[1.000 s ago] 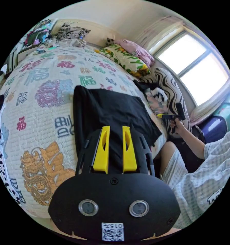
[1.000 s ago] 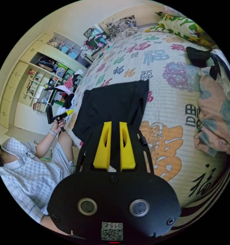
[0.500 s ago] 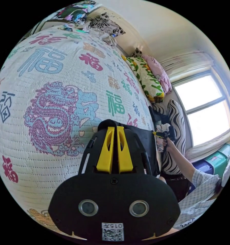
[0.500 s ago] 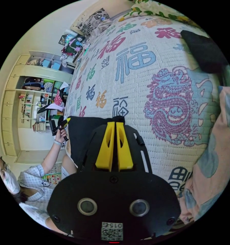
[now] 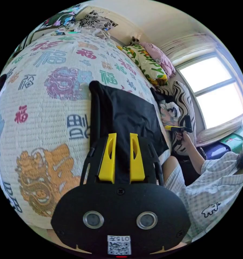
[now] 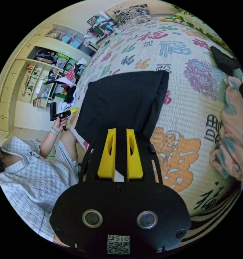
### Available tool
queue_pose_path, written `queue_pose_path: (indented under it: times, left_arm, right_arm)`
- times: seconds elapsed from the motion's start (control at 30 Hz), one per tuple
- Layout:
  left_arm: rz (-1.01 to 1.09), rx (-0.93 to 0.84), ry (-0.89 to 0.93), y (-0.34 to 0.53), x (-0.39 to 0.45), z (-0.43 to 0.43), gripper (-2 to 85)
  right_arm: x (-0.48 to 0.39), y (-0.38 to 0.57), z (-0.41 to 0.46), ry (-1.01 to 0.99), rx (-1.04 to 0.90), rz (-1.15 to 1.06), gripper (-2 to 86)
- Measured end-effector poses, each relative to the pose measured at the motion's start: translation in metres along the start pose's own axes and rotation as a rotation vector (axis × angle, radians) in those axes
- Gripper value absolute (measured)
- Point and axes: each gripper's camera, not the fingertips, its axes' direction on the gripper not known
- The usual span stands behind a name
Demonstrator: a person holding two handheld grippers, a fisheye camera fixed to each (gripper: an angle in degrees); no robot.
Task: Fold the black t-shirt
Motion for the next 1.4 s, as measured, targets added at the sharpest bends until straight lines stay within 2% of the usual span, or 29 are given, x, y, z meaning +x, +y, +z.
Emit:
queue_pose_path:
  times: [0.1,0.17,0.23,0.43,0.7,0.87,0.93,1.07,1.13,1.23,1.4]
  left_arm:
    - [-0.020,-0.044,0.014,0.050,0.015,0.009,8.2]
    - [-0.061,-0.054,0.013,0.071,0.016,0.023,8.2]
    - [-0.096,-0.066,0.043,0.077,0.011,0.036,7.8]
    - [-0.120,-0.047,0.024,0.089,0.007,0.047,1.0]
    - [-0.092,0.016,0.054,0.116,0.012,0.018,-0.4]
    - [-0.102,-0.061,-0.076,0.136,0.008,0.044,-0.1]
    - [-0.146,-0.017,-0.046,0.146,0.004,0.041,0.1]
    - [-0.127,0.075,-0.170,0.166,0.019,0.016,0.3]
    - [-0.060,0.121,-0.151,0.167,0.030,0.012,0.2]
    - [0.015,0.107,-0.090,0.159,0.037,0.030,-0.1]
    - [-0.014,0.005,-0.174,0.167,0.022,0.064,-0.7]
  right_arm:
    - [-0.021,0.046,0.030,0.070,-0.069,0.042,7.0]
    - [-0.019,0.067,0.048,0.039,-0.077,0.113,7.2]
    - [-0.013,0.087,0.064,-0.099,-0.019,0.183,6.6]
    - [-0.019,0.082,0.098,-0.234,0.070,0.231,2.9]
    - [-0.041,0.090,0.092,-0.187,0.120,0.242,0.0]
    - [-0.050,0.088,0.105,-0.173,0.074,0.261,-0.1]
    - [-0.057,0.083,0.112,-0.156,0.051,0.286,-0.1]
    - [-0.083,0.082,0.095,-0.095,0.179,0.284,-0.4]
    - [-0.111,0.067,0.095,-0.096,0.228,0.190,-0.5]
    - [-0.136,0.026,0.127,-0.105,0.104,0.107,-0.5]
    - [-0.144,-0.012,0.179,-0.057,-0.042,0.178,-0.6]
